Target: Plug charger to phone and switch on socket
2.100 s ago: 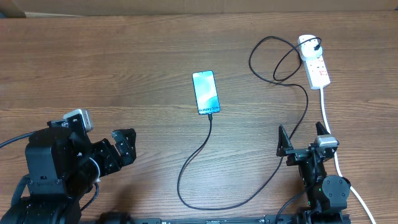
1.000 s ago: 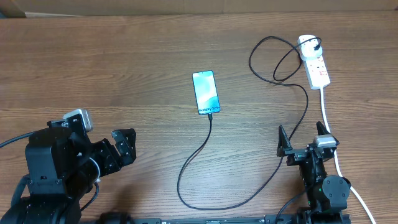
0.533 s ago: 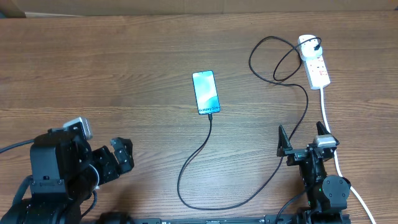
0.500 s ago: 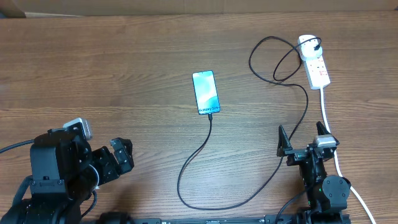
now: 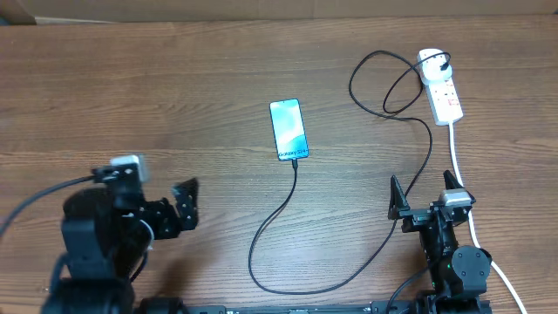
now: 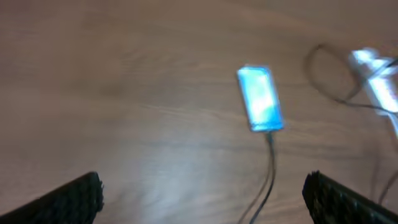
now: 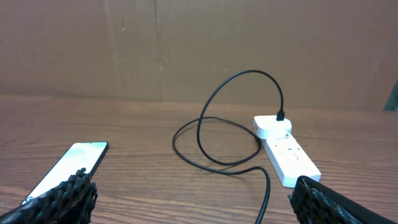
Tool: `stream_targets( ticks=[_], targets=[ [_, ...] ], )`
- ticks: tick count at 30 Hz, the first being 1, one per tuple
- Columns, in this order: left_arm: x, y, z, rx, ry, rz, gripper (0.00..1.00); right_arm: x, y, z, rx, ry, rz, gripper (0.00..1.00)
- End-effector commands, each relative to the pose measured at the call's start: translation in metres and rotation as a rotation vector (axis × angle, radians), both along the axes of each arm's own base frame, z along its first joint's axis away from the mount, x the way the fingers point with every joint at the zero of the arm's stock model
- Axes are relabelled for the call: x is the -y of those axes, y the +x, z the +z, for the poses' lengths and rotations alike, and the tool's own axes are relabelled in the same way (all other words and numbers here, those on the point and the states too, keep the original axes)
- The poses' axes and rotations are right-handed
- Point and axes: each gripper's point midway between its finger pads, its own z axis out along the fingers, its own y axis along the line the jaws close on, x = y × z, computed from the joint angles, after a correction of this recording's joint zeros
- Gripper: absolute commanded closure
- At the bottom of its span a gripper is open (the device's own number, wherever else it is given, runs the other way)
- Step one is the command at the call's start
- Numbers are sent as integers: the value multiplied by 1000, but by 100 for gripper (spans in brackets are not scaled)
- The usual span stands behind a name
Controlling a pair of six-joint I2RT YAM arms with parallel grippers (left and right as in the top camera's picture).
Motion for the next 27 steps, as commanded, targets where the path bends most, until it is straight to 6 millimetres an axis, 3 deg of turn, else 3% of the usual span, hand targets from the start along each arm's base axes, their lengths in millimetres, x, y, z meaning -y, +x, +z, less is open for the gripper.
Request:
stream_targets(
  ticks=[1, 7, 13, 19, 27],
  targets=[
    [34, -7, 3, 173, -16, -233, 0, 0, 0, 0, 10, -4, -3, 0],
    [36, -3, 2, 396, 9, -250, 1, 0, 0, 0, 10, -4, -3, 0],
    [35, 6, -13, 464, 21, -246, 0, 0, 0, 0, 10, -4, -3, 0],
    [12, 11, -21, 544, 81, -108, 0, 0, 0, 0, 10, -4, -3, 0],
    [3, 2, -15, 641, 100, -52, 0, 0, 0, 0, 10, -5, -3, 0]
  ],
)
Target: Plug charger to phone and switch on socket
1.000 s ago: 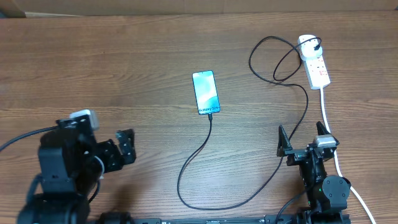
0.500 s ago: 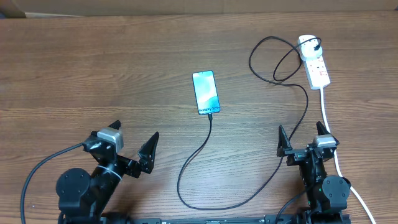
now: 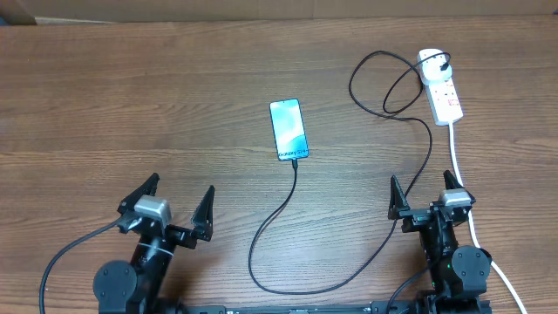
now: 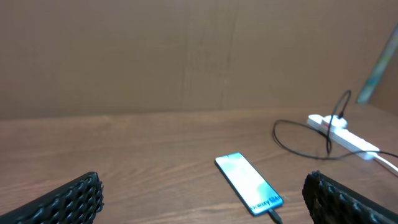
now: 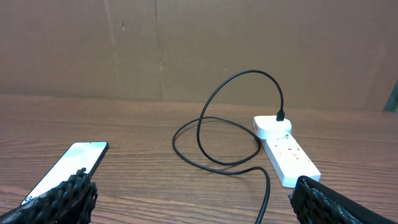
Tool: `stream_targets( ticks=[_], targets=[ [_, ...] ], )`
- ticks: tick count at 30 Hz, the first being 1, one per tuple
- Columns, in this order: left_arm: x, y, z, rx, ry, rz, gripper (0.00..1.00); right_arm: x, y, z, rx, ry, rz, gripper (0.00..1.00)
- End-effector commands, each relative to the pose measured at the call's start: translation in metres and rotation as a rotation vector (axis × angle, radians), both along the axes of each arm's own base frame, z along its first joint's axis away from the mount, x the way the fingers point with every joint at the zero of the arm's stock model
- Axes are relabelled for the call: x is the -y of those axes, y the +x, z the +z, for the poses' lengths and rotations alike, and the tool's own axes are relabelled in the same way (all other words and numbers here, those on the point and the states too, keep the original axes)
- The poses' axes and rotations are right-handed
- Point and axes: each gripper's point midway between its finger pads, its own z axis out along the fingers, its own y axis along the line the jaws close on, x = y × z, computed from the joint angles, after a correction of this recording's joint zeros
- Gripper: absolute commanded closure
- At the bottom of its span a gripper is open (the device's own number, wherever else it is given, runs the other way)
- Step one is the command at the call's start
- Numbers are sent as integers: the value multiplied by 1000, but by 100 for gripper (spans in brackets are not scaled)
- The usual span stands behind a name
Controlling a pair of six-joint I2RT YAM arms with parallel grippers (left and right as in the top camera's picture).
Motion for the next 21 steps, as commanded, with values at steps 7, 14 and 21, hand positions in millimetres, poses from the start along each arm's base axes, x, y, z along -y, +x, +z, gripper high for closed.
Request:
stream_targets(
  ticks=[7, 14, 21],
  targets=[
    [-16, 0, 1, 72, -42, 95, 1, 0, 0, 0, 9, -1, -3, 0],
    [-25, 7, 2, 128, -75, 143, 0, 0, 0, 0, 9, -1, -3, 0],
    [-47, 17, -21, 124, -181, 267, 0, 0, 0, 0, 9, -1, -3, 0]
  ],
)
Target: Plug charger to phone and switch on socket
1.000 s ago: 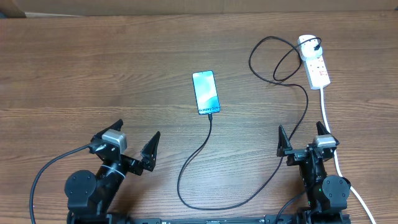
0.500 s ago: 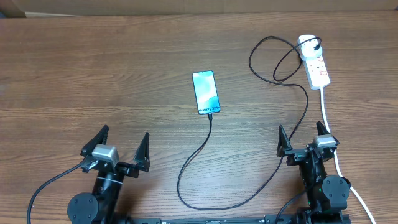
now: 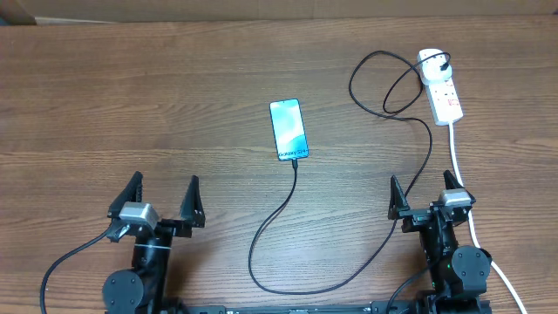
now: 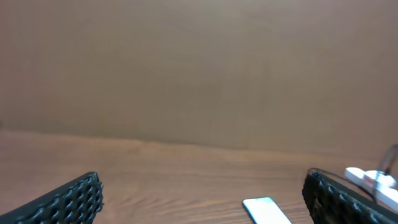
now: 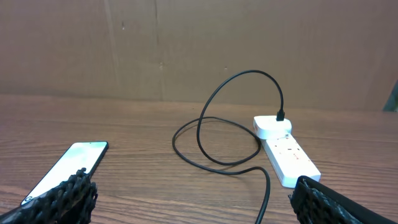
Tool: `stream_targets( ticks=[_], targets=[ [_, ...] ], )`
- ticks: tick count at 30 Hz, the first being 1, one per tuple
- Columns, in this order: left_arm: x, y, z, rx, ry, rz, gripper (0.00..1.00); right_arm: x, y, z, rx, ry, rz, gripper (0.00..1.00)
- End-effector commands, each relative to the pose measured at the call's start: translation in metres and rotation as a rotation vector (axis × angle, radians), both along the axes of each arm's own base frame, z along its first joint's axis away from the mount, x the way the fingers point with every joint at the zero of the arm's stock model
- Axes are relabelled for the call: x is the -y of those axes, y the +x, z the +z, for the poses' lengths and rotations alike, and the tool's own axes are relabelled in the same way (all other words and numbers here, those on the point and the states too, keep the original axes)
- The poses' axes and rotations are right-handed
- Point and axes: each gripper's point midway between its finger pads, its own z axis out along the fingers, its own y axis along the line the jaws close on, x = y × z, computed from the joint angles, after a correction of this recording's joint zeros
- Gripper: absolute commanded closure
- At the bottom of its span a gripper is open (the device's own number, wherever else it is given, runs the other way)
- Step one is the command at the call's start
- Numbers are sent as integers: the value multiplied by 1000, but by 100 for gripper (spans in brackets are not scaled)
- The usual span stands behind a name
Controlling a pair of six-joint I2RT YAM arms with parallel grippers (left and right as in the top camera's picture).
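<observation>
The phone (image 3: pixel 289 129) lies face up mid-table with its screen lit, also low in the left wrist view (image 4: pixel 267 210) and at the left of the right wrist view (image 5: pixel 68 165). A black charger cable (image 3: pixel 277 218) sits in its near end, loops across the table and ends at a plug on the white power strip (image 3: pixel 443 87) at the far right. My left gripper (image 3: pixel 163 194) is open at the near left, holding nothing. My right gripper (image 3: pixel 420 194) is open at the near right, well short of the power strip (image 5: pixel 286 155).
The strip's white lead (image 3: pixel 460 170) runs down the right side past the right gripper. The cable's loops (image 5: pixel 227 127) lie between phone and strip. A brown cardboard wall (image 5: pixel 199 50) stands behind the wooden table (image 3: pixel 131 96).
My left gripper has turned from pointing right toward the phone to pointing straight ahead at the near left. The phone now sits lower right in its view. The right arm has not moved.
First my left gripper was raised at the left, looking down at the lit phone with the cable plugged in. Then it stood low at the near edge, angled right, and now faces straight. The right gripper, phone, cable and strip stayed put throughout.
</observation>
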Motion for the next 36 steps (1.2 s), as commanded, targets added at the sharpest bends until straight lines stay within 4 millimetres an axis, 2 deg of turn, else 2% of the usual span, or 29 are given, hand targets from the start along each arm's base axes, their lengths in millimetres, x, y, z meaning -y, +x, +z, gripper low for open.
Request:
stream_targets(
  ticks=[1, 9, 14, 16, 21, 28, 36],
  targets=[
    [-17, 4, -16, -12, -77, 89, 1, 0, 0, 0, 9, -1, -3, 0],
    [-33, 7, -27, -2, -94, 178, 0, 0, 0, 0, 9, -1, -3, 0],
    [-34, 7, -29, -11, -12, 198, 0, 0, 0, 0, 9, -1, -3, 0],
    [-34, 8, -37, -40, 18, 202, 0, 0, 0, 0, 9, -1, -3, 0],
    [-38, 8, -76, -201, 59, 220, 0, 0, 0, 0, 9, -1, -3, 0],
    [-29, 9, -76, -201, 149, 173, 0, 0, 0, 0, 9, -1, -3, 0],
    [-29, 8, -76, -201, 159, 173, 0, 0, 0, 0, 9, -1, -3, 0]
  ],
)
